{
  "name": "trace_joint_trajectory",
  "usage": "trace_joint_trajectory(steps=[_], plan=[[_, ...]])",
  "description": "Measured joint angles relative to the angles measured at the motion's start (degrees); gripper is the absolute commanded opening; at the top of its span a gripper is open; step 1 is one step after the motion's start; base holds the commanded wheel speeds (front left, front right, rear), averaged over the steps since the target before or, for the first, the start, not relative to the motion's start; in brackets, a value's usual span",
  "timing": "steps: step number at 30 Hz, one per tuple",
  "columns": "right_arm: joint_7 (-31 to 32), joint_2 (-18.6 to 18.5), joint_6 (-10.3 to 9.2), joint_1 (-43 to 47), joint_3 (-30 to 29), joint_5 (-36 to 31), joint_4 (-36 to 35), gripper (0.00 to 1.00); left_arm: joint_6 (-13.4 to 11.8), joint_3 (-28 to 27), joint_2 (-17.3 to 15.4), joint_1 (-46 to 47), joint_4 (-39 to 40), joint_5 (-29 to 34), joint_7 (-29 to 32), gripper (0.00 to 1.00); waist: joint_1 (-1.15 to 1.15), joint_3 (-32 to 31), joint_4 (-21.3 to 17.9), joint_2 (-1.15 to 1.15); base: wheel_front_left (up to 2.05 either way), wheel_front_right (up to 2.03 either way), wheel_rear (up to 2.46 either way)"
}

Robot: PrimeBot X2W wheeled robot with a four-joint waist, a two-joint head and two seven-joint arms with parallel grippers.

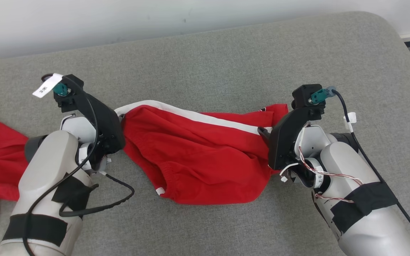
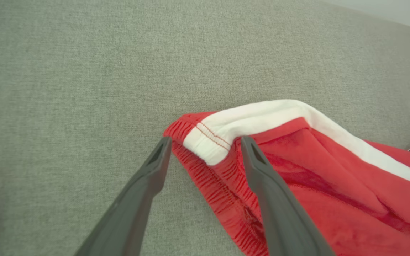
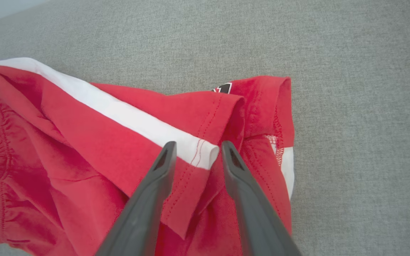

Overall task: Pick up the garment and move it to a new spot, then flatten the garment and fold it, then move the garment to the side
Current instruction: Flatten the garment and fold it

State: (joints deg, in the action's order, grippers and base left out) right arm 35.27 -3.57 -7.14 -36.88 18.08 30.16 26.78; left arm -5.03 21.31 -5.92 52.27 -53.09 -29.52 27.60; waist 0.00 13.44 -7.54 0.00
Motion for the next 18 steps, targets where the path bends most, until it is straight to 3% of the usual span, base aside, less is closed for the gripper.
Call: trace_joint_trajectory(steps=[2,7,10,12,13,14,15,16,17,18], plan=[[0.0,0.0,0.0,0.0,0.5,0.0,-0.2,0.38,0.1,0.0,0.0,0.0,-0.4,0.0,0.0,1.0,0.0,-0.1,0.0,0.0,0.0,0.0,0.0],[0.0,0.0,0.0,0.0,1.3,0.3,-0.7,0.0,0.6,0.2,0.3,0.0,-1.5,0.0,-0.6,0.62,0.0,-0.1,0.0,0.0,0.0,0.0,0.0],[0.0,0.0,0.0,0.0,1.5,0.5,-0.8,0.0,0.6,0.2,0.4,0.0,-1.8,0.0,-1.0,0.43,0.0,-0.1,0.0,0.0,0.0,0.0,0.0],[0.0,0.0,0.0,0.0,1.5,0.5,-0.8,0.0,1.0,0.2,0.4,0.0,-2.1,0.0,-1.0,0.45,0.0,-0.1,0.0,0.0,0.0,0.0,0.0],[0.0,0.0,0.0,0.0,1.5,0.5,-0.8,0.33,1.0,0.3,0.4,0.0,-2.3,0.0,-1.2,0.78,0.0,-0.1,0.0,0.0,0.0,0.0,0.0],[0.0,0.0,0.0,0.1,1.4,0.5,-0.8,0.47,1.0,0.3,0.5,0.0,-2.6,0.0,-1.4,1.0,0.0,-0.1,0.0,0.0,0.0,0.0,0.0],[-0.1,0.0,0.0,0.1,1.3,0.5,-0.8,0.57,1.0,0.3,0.5,0.0,-2.8,0.0,-1.4,1.0,0.0,-0.1,0.0,0.0,0.0,0.0,0.0],[-0.1,0.0,0.0,0.1,1.1,0.5,-0.8,0.75,1.0,0.3,0.5,0.0,-2.9,0.0,-1.5,1.0,0.0,-0.1,0.0,0.0,0.0,0.0,0.0],[-0.1,0.0,0.0,0.1,1.0,0.5,-0.7,0.82,1.0,0.3,0.5,0.0,-3.1,0.0,-1.5,1.0,0.0,-0.1,0.0,0.0,0.0,0.0,0.0],[-0.1,0.0,0.0,0.1,1.0,0.5,-0.7,0.82,1.1,0.4,0.5,0.1,-3.3,0.0,-1.5,1.0,0.0,0.0,0.0,0.0,0.0,0.0,0.0]])
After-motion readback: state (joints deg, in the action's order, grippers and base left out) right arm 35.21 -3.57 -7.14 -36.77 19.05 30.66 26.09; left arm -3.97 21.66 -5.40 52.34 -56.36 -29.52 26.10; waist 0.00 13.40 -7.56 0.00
